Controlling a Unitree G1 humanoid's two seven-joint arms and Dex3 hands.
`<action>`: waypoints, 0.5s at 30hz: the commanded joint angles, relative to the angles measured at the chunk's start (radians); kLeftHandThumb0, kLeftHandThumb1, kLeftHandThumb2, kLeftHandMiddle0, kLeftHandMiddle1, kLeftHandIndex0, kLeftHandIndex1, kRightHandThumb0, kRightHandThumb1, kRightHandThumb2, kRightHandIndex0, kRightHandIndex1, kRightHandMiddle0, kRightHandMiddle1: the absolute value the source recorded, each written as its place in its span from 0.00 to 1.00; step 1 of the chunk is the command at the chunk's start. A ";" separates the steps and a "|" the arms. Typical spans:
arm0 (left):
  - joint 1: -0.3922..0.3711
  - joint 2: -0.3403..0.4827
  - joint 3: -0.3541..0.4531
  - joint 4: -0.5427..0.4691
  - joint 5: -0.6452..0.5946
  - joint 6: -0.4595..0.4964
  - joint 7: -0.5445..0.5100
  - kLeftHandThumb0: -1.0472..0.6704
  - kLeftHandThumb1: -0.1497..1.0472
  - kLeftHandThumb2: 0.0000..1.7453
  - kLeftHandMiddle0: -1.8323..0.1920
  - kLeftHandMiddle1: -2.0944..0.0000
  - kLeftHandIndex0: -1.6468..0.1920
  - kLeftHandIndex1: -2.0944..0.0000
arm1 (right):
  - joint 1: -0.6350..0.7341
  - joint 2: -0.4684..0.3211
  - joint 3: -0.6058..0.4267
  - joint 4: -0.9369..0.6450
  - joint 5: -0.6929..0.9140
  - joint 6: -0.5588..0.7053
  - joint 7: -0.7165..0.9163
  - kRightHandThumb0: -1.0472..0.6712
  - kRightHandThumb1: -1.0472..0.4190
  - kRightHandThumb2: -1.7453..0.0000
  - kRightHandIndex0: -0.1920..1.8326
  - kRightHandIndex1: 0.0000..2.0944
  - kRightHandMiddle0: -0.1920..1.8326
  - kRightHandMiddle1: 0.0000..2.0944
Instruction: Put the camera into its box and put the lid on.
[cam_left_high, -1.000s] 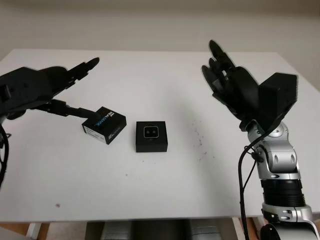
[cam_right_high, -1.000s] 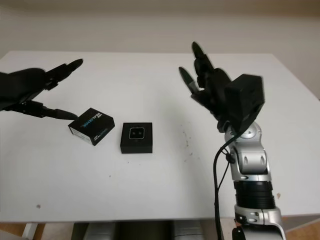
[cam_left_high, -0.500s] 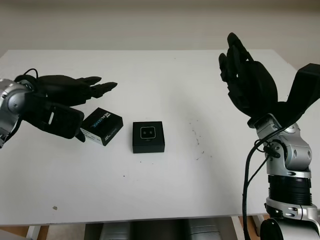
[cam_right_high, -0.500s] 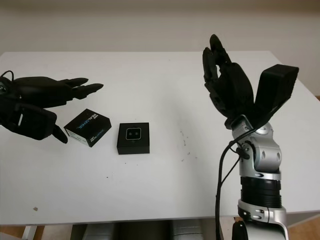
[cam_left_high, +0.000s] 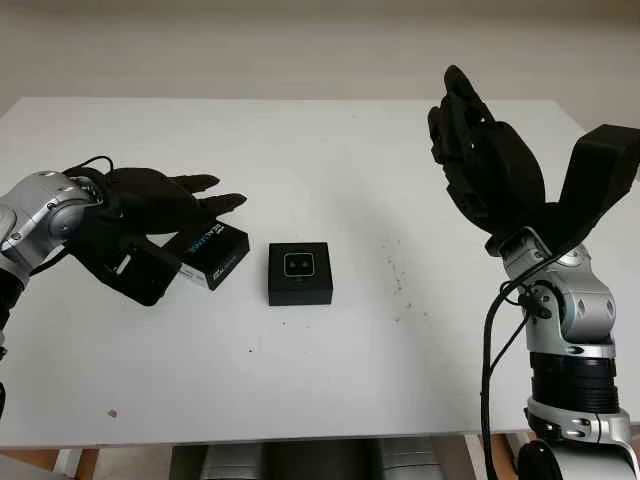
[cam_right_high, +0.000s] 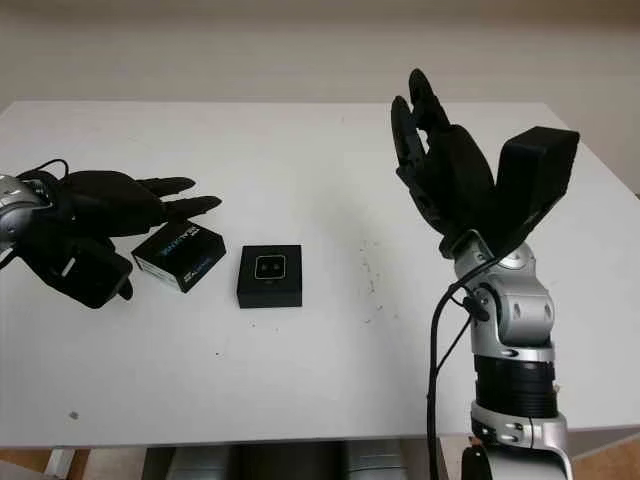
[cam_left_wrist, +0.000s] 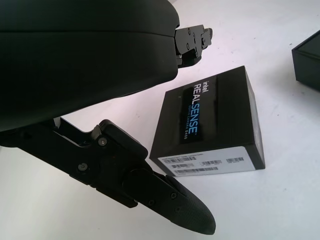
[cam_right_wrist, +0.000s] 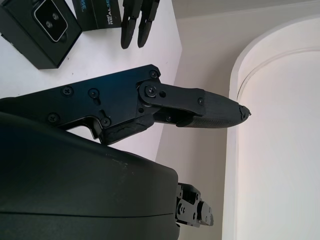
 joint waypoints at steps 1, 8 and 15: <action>-0.033 -0.016 -0.010 0.031 0.004 -0.006 0.023 0.22 0.77 0.03 1.00 0.99 1.00 1.00 | 0.005 -0.011 0.000 -0.011 0.002 -0.004 0.006 0.19 0.00 0.68 0.00 0.00 0.00 0.00; -0.085 -0.069 -0.024 0.150 0.012 0.003 0.074 0.24 0.80 0.04 1.00 0.98 1.00 1.00 | 0.025 -0.021 0.010 -0.027 -0.024 -0.021 0.016 0.20 0.00 0.67 0.00 0.00 0.00 0.00; -0.121 -0.101 -0.052 0.248 0.030 -0.010 0.158 0.26 0.78 0.03 0.96 0.97 0.97 0.98 | 0.046 -0.042 0.031 -0.049 -0.063 -0.040 0.030 0.22 0.00 0.64 0.00 0.00 0.01 0.01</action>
